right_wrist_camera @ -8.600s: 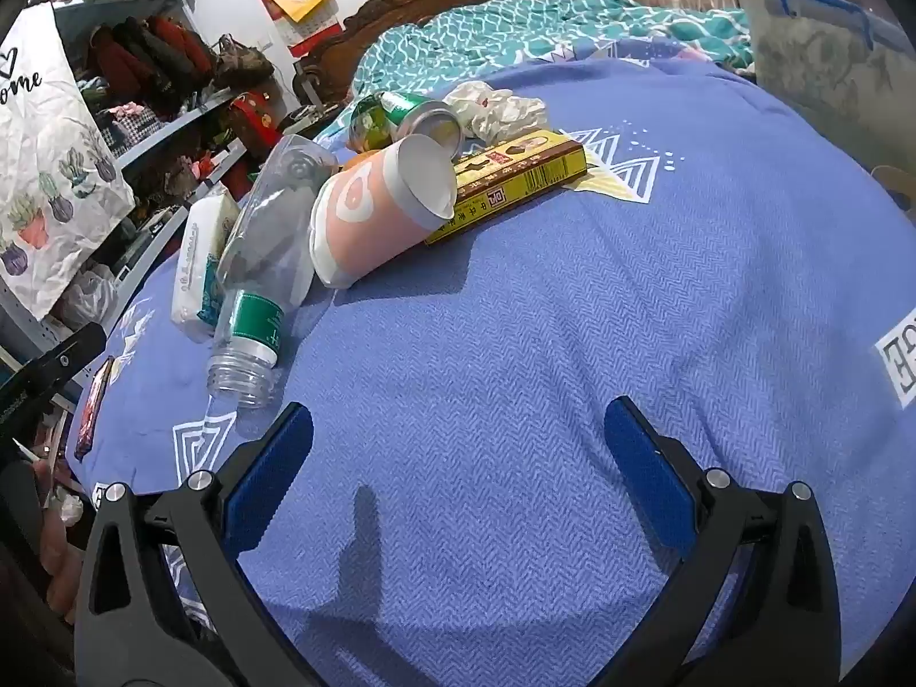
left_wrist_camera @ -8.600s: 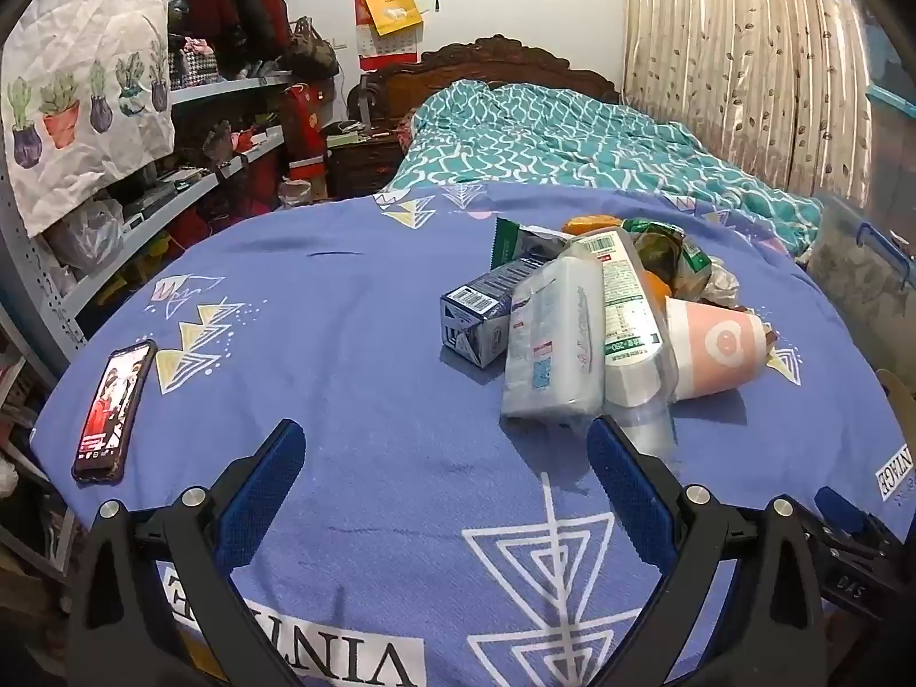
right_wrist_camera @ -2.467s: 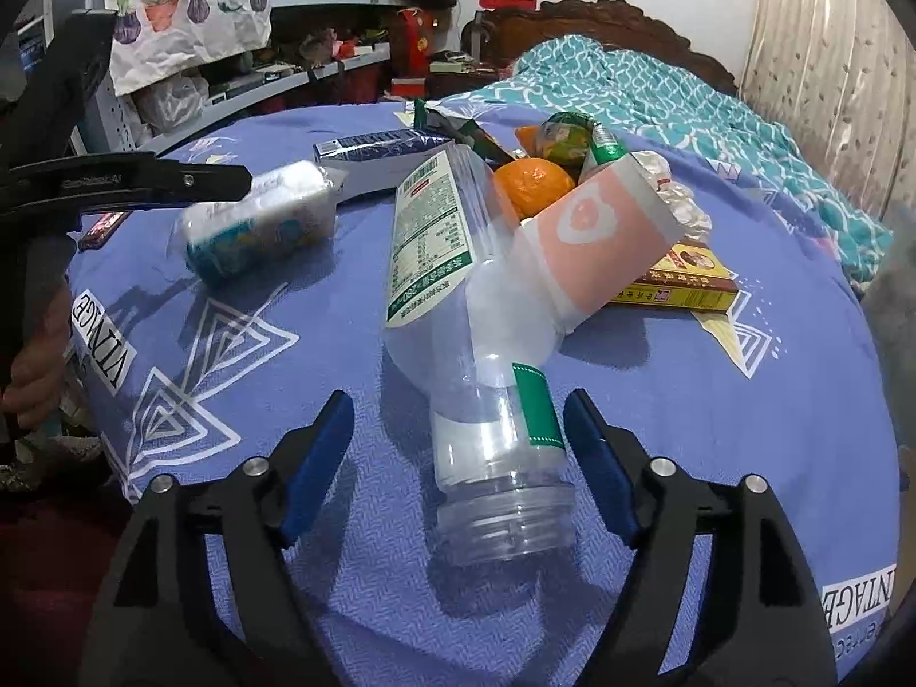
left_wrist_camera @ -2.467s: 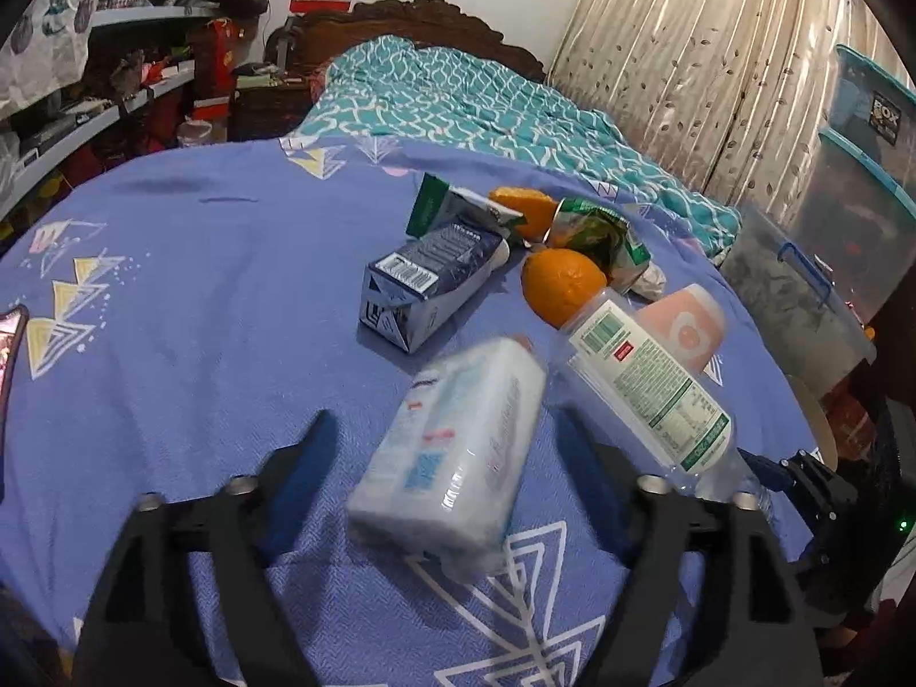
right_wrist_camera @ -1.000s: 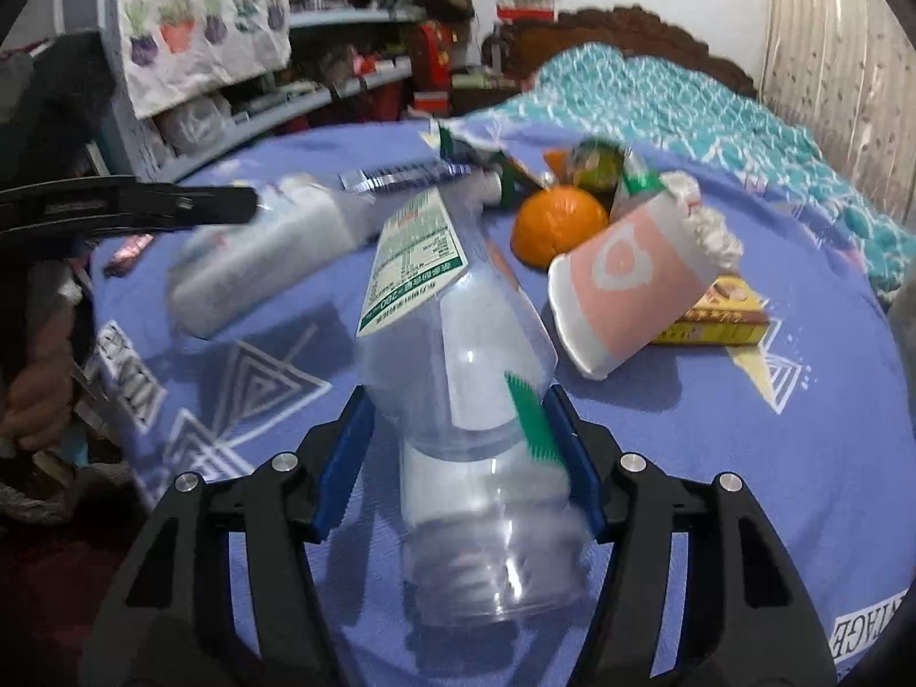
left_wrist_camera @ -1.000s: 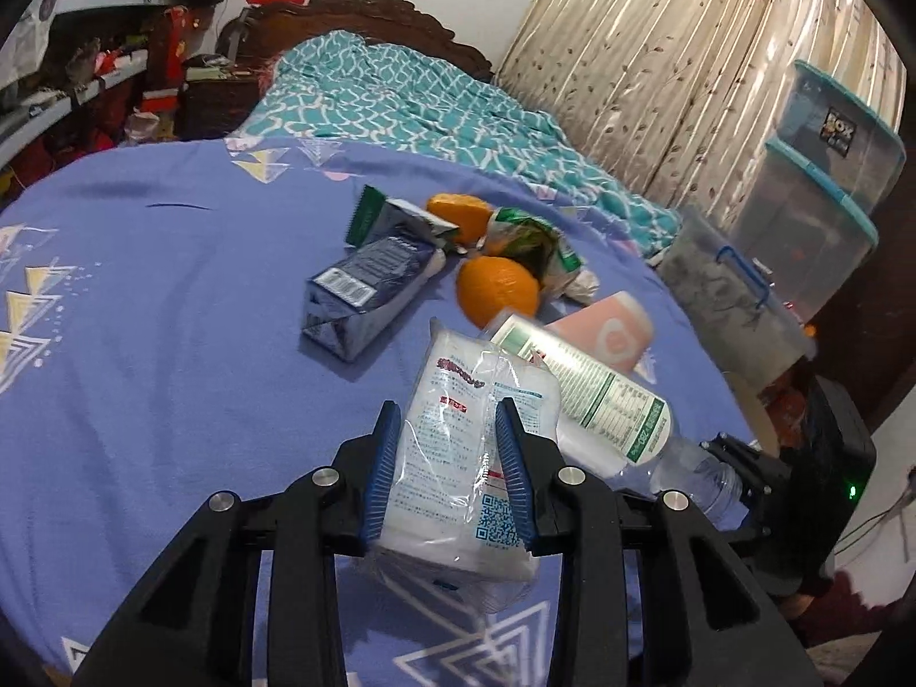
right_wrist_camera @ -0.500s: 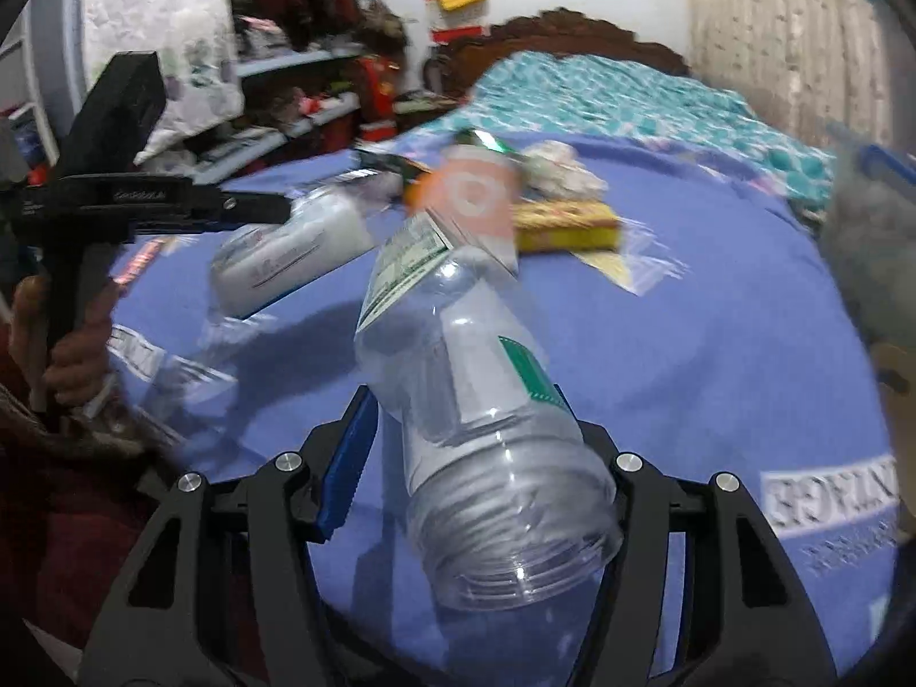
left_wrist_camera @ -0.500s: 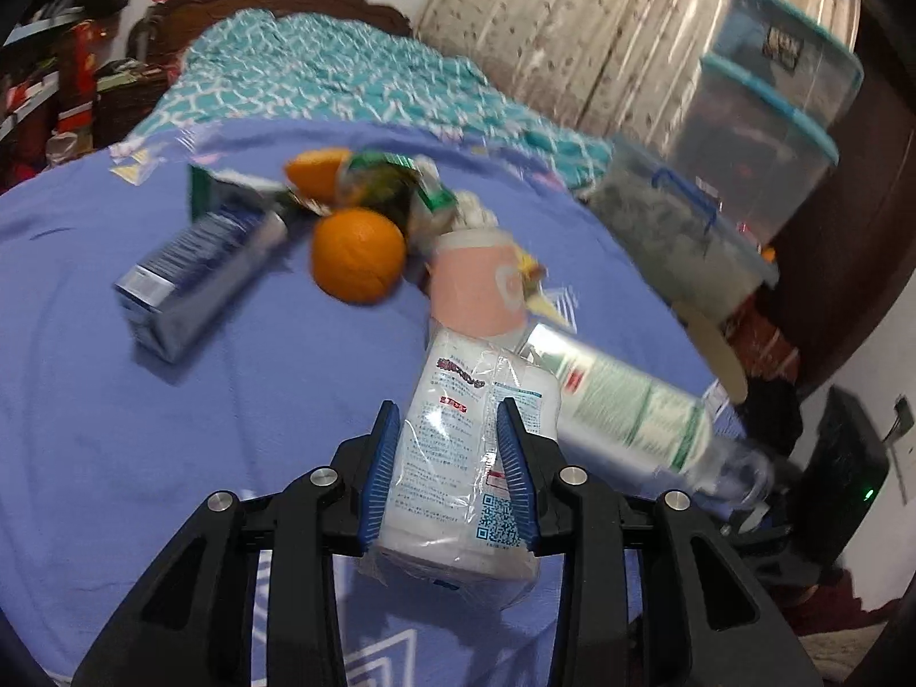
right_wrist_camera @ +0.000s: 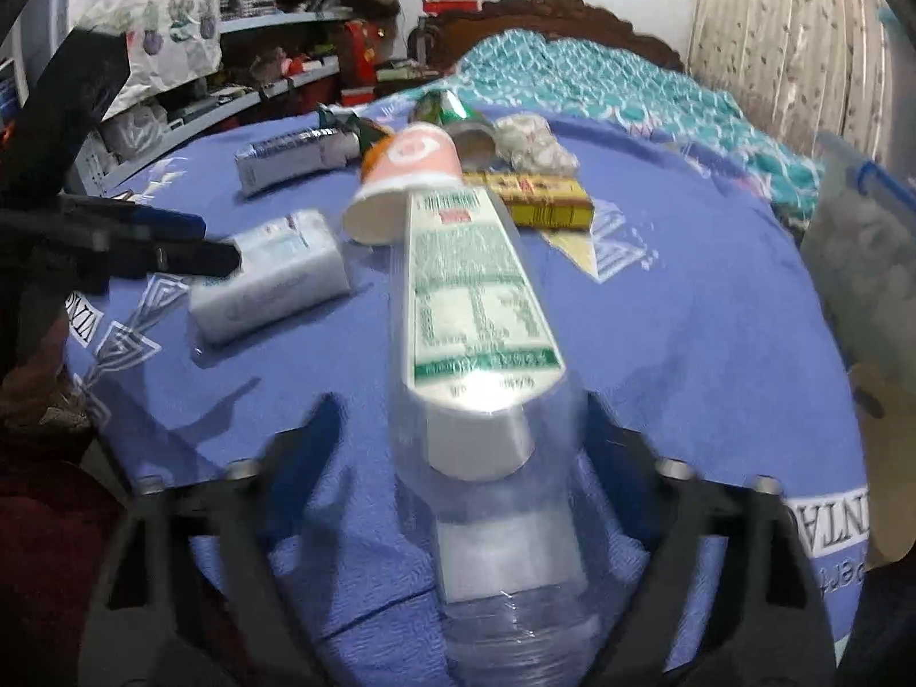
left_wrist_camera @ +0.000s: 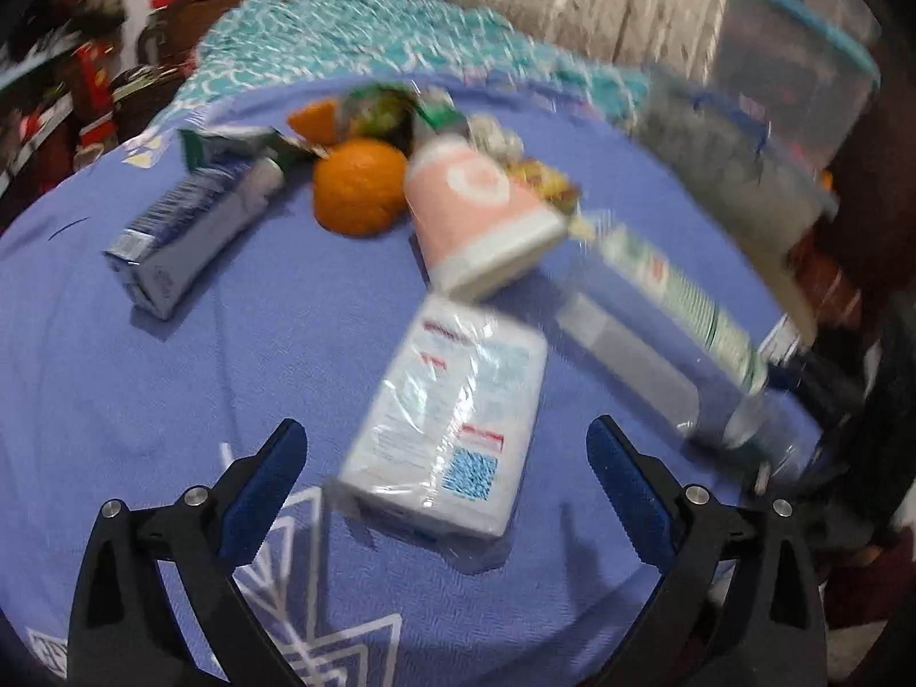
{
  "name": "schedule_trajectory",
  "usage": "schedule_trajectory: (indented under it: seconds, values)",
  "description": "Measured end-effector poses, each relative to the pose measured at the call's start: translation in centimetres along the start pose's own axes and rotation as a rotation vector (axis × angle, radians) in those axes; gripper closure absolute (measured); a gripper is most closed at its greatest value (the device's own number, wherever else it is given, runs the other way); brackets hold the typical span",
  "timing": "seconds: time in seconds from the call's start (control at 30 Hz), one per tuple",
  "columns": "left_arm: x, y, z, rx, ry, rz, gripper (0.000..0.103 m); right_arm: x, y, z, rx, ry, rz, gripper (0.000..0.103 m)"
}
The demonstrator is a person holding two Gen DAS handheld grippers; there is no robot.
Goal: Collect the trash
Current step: 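Carry tissue pack and water bottle to the beige bin and release both, then bring both open tools back over the bed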
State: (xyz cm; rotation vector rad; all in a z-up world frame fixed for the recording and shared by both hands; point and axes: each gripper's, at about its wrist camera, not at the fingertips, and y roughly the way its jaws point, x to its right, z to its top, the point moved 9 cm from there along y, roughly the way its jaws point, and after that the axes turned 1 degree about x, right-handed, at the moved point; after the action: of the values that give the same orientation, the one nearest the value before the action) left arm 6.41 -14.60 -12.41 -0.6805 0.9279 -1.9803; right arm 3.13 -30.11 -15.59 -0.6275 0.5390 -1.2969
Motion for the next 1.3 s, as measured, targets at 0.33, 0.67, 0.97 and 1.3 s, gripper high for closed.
schedule_trajectory:
  seconds: [0.33,0.67,0.97,1.3]
  values:
    - [9.8,2.0,2.3,-0.027,0.243,-0.181,0.046,9.8,-5.3,-3.7,0.158,0.382,-0.113,0.039]
    - [26.6,7.4,8.9,-0.077,0.45,-0.412,0.046,24.4,-11.0,-8.7,0.307,0.923,-0.275,0.039]
    - [39.8,14.9,12.3,-0.201,0.571,-0.472,0.03,31.0,-11.8,-11.0,0.308,1.128,-0.339,0.036]
    - [37.4,14.1,14.1,-0.153,0.472,-0.452,0.022,31.3,-14.1,-9.6,0.411,1.044,-0.461,0.025]
